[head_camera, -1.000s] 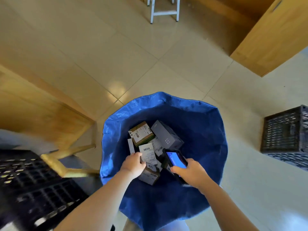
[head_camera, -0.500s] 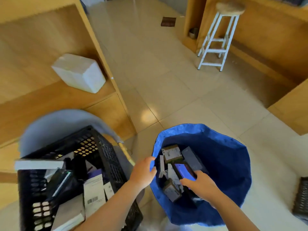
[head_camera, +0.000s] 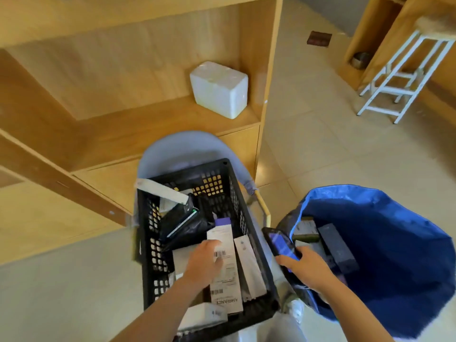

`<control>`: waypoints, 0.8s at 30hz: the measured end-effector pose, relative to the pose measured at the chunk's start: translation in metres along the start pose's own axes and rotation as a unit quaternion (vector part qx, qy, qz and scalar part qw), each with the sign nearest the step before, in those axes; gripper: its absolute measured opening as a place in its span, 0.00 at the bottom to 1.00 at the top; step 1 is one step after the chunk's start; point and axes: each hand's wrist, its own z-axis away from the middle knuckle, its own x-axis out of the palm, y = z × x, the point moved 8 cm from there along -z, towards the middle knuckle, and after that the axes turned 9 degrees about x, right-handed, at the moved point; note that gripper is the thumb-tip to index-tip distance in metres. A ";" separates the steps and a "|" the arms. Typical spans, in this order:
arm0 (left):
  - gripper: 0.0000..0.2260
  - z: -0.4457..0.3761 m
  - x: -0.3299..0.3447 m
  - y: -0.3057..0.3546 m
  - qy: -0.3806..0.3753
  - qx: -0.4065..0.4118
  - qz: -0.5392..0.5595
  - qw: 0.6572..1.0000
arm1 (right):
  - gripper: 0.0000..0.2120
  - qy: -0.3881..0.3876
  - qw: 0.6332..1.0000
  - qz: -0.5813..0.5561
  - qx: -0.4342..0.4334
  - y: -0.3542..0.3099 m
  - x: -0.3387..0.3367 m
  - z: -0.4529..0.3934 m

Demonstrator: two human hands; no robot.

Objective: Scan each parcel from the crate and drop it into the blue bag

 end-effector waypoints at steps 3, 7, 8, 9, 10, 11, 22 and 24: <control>0.23 0.026 0.005 -0.050 -0.052 -0.030 -0.033 0.998 | 0.17 -0.009 1.000 0.002 -0.005 -0.012 0.031 0.007; 0.27 0.051 0.006 -0.090 -0.078 -0.031 -0.078 0.993 | 0.19 -0.011 1.000 0.018 0.006 -0.018 0.061 0.015; 0.28 0.055 0.007 -0.095 -0.085 -0.022 -0.092 0.992 | 0.20 -0.014 1.000 0.012 0.011 -0.018 0.067 0.016; 0.30 0.057 0.007 -0.099 -0.083 -0.010 -0.107 0.991 | 0.20 -0.015 1.000 0.013 0.015 -0.018 0.071 0.017; 0.31 0.058 0.006 -0.101 -0.078 -0.003 -0.120 0.990 | 0.20 -0.016 1.000 0.017 0.016 -0.018 0.075 0.019; 0.33 0.060 0.005 -0.105 -0.072 -0.003 -0.131 0.989 | 0.20 -0.018 0.999 0.023 0.016 -0.020 0.078 0.021; 0.21 0.052 -0.028 -0.105 0.063 0.004 0.034 0.997 | 0.20 -0.010 0.999 0.050 0.007 -0.024 0.087 0.024; 0.18 0.049 -0.040 -0.105 0.092 0.014 0.081 0.992 | 0.20 -0.014 0.999 0.038 0.004 -0.027 0.088 0.023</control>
